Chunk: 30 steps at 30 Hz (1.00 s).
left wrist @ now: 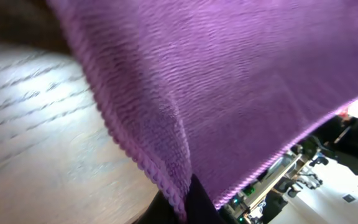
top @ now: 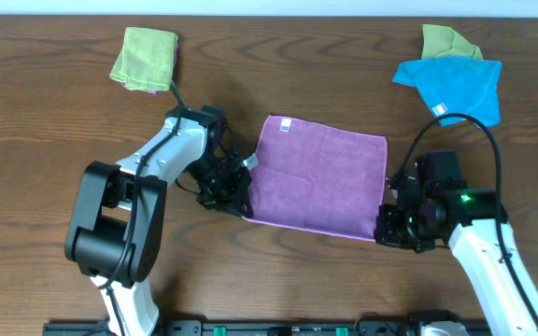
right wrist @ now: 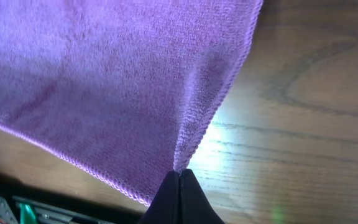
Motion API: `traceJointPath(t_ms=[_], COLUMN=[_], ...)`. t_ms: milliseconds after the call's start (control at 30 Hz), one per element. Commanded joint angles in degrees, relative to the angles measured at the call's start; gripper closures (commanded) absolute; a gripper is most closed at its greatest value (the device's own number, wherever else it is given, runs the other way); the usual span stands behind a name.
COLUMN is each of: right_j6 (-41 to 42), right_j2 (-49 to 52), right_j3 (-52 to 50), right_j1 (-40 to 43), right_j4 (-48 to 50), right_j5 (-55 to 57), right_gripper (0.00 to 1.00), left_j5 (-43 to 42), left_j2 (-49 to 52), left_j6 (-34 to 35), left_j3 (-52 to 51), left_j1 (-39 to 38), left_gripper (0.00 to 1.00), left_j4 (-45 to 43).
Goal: Fold the cloth
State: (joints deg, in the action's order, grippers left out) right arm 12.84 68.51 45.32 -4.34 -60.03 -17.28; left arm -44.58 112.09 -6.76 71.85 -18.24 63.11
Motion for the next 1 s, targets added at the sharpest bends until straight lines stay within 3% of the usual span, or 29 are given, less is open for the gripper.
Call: traceJointPath(t_ms=[0, 233, 533, 967], right_j6=[3.1, 5.6, 5.6, 5.6], right_j2=[-0.8, -0.6, 3.5, 15.4], right_j3=[-0.2, -0.2, -0.2, -0.2], right_j1=[0.2, 0.2, 0.2, 0.2], right_j4=[2.6, 10.8, 21.8, 36.0], right_j5=[3.2, 11.9, 17.4, 18.2], right_gripper=[0.98, 0.99, 0.99, 0.99], left_j5=[-3.3, -3.3, -3.2, 4.8], left_j2=[-0.1, -0.9, -0.9, -0.9], left_j6=[0.2, 10.7, 24.9, 36.5], left_j3=[-0.1, 0.5, 1.0, 1.0], left_j1=[-0.2, 0.1, 0.1, 0.2], left_gripper=[0.94, 0.94, 0.94, 0.94], left_j4=[-1.3, -10.9, -32.8, -53.1])
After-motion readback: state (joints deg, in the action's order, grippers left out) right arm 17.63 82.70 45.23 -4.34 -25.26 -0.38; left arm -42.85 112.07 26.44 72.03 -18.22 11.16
